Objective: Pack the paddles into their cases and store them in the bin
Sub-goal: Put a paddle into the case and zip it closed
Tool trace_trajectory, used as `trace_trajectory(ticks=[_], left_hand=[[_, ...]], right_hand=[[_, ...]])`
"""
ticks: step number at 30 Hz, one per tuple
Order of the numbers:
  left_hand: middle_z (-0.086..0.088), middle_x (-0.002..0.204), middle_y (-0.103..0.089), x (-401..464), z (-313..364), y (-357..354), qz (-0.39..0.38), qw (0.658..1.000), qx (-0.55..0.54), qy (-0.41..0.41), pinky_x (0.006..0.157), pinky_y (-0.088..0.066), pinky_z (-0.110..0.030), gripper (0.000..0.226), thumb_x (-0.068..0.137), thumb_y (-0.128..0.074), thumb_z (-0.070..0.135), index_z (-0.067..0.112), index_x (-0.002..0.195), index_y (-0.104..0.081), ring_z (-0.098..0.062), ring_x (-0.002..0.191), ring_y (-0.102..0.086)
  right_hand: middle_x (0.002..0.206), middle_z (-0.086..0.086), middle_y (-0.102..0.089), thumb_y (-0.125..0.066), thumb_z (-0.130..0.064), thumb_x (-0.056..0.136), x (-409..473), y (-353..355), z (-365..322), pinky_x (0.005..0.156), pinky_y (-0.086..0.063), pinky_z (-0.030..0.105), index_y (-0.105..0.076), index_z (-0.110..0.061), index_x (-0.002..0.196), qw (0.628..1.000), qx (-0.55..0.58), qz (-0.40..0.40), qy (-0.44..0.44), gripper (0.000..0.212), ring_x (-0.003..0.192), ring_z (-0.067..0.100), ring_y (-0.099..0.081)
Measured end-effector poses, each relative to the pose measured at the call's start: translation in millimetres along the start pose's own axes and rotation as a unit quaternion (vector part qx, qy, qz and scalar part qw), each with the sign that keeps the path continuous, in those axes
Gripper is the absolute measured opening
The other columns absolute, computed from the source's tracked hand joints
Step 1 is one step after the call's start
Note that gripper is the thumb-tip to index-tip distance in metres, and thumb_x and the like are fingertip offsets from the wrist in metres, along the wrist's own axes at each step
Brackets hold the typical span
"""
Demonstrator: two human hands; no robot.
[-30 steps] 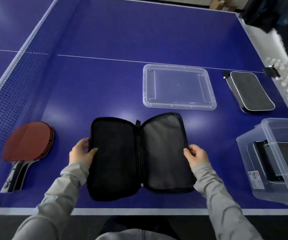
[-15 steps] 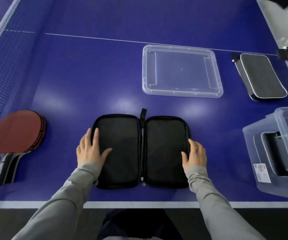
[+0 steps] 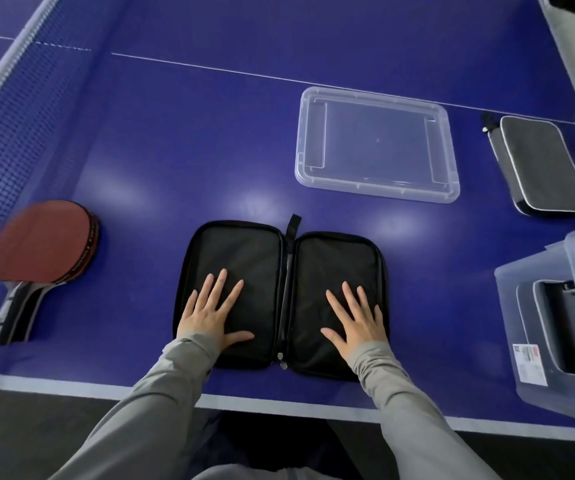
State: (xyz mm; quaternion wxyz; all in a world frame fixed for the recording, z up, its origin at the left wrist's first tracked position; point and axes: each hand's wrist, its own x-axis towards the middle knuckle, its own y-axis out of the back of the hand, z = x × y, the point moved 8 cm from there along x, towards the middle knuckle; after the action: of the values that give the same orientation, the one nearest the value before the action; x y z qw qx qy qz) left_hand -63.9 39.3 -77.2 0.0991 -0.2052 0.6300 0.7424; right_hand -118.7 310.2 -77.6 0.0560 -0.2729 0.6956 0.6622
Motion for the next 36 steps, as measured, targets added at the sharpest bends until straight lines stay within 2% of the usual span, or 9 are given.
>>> trace_trajectory(ticks=[4, 7, 10, 13, 16, 21, 25, 30, 36], left_hand=[[0.011, 0.153, 0.023, -1, 0, 14, -0.015, 0.998, -0.063, -0.024, 0.118, -0.003, -0.034, 0.093, 0.078, -0.049, 0.069, 0.040, 0.146, 0.007, -0.014, 0.145, 0.011], [0.002, 0.157, -0.015, -7, -27, 47, 0.077, 0.987, -0.139, -0.030, 0.113, -0.020, -0.035, 0.072, 0.086, -0.059, 0.042, 0.024, 0.147, -0.026, -0.019, 0.143, -0.021], [-0.008, 0.150, -0.034, -23, -90, 73, 0.162, 0.974, -0.150, 0.044, 0.106, -0.030, -0.044, 0.062, 0.083, -0.067, 0.025, 0.013, 0.139, -0.043, -0.029, 0.134, -0.038], [-0.015, 0.146, -0.038, -43, -159, 87, 0.221, 0.958, -0.134, 0.127, 0.098, -0.035, -0.053, 0.064, 0.079, -0.071, 0.017, 0.006, 0.137, -0.045, -0.037, 0.129, -0.041], [-0.018, 0.146, -0.035, -67, -233, 94, 0.260, 0.925, -0.149, 0.235, 0.097, -0.032, -0.058, 0.073, 0.078, -0.072, 0.018, 0.005, 0.140, -0.037, -0.041, 0.131, -0.035], [-0.023, 0.138, -0.037, -80, -315, 71, 0.166, 0.895, -0.204, 0.361, 0.099, -0.031, -0.058, 0.088, 0.073, -0.076, 0.038, 0.006, 0.140, -0.030, -0.043, 0.127, -0.034], [-0.022, 0.126, -0.045, -68, -330, 51, 0.090, 0.898, -0.232, 0.363, 0.096, -0.037, -0.055, 0.073, 0.072, -0.076, 0.040, 0.004, 0.127, -0.045, -0.041, 0.121, -0.039], [-0.023, 0.114, -0.050, -59, -332, 41, 0.083, 0.899, -0.256, 0.345, 0.080, -0.042, -0.050, 0.044, 0.081, -0.066, 0.029, 0.001, 0.110, -0.047, -0.043, 0.105, -0.050], [-0.023, 0.104, -0.053, -57, -327, 44, 0.130, 0.900, -0.260, 0.324, 0.073, -0.039, -0.046, 0.036, 0.080, -0.068, 0.025, 0.000, 0.098, -0.050, -0.043, 0.093, -0.054]], right_hand=[[0.157, -0.008, 0.011, -0.041, -0.057, 0.088, 0, 6, -6, 0.115, -0.013, 0.049, 0.002, -0.043, 0.144, 1.000, 0.006, -0.011, -0.009, 0.072, 0.145, 0.020, 0.009], [0.158, 0.000, 0.003, -0.047, -0.050, 0.089, -2, 22, -7, 0.114, -0.017, 0.047, -0.001, -0.032, 0.146, 0.997, 0.057, 0.027, -0.033, 0.077, 0.146, 0.021, 0.000], [0.155, 0.010, -0.017, -0.058, -0.037, 0.087, -8, 43, -6, 0.109, -0.030, 0.046, -0.016, -0.017, 0.147, 0.990, 0.100, 0.086, -0.056, 0.076, 0.144, 0.026, -0.015], [0.147, 0.019, -0.034, -0.066, -0.022, 0.083, -15, 56, -2, 0.101, -0.041, 0.048, -0.031, -0.006, 0.142, 0.977, 0.138, 0.138, -0.084, 0.071, 0.137, 0.034, -0.031], [0.140, 0.024, -0.042, -0.068, -0.014, 0.080, -22, 59, 1, 0.097, -0.043, 0.051, -0.037, -0.003, 0.138, 0.962, 0.165, 0.171, -0.131, 0.066, 0.130, 0.038, -0.040], [0.141, 0.023, -0.039, -0.066, -0.015, 0.082, -40, 54, 11, 0.096, -0.039, 0.053, -0.035, -0.004, 0.139, 0.947, 0.170, 0.165, -0.216, 0.065, 0.130, 0.039, -0.038], [0.146, 0.018, -0.034, -0.061, -0.022, 0.085, -52, 44, 16, 0.099, -0.038, 0.054, -0.030, -0.009, 0.142, 0.946, 0.156, 0.125, -0.255, 0.066, 0.133, 0.036, -0.034], [0.147, 0.016, -0.032, -0.060, -0.025, 0.086, -59, 35, 12, 0.100, -0.037, 0.051, -0.026, -0.011, 0.144, 0.945, 0.148, 0.095, -0.277, 0.068, 0.134, 0.034, -0.033], [0.148, 0.015, -0.032, -0.059, -0.026, 0.087, -59, 34, 5, 0.100, -0.039, 0.050, -0.024, -0.014, 0.144, 0.945, 0.151, 0.088, -0.277, 0.069, 0.134, 0.033, -0.034]])
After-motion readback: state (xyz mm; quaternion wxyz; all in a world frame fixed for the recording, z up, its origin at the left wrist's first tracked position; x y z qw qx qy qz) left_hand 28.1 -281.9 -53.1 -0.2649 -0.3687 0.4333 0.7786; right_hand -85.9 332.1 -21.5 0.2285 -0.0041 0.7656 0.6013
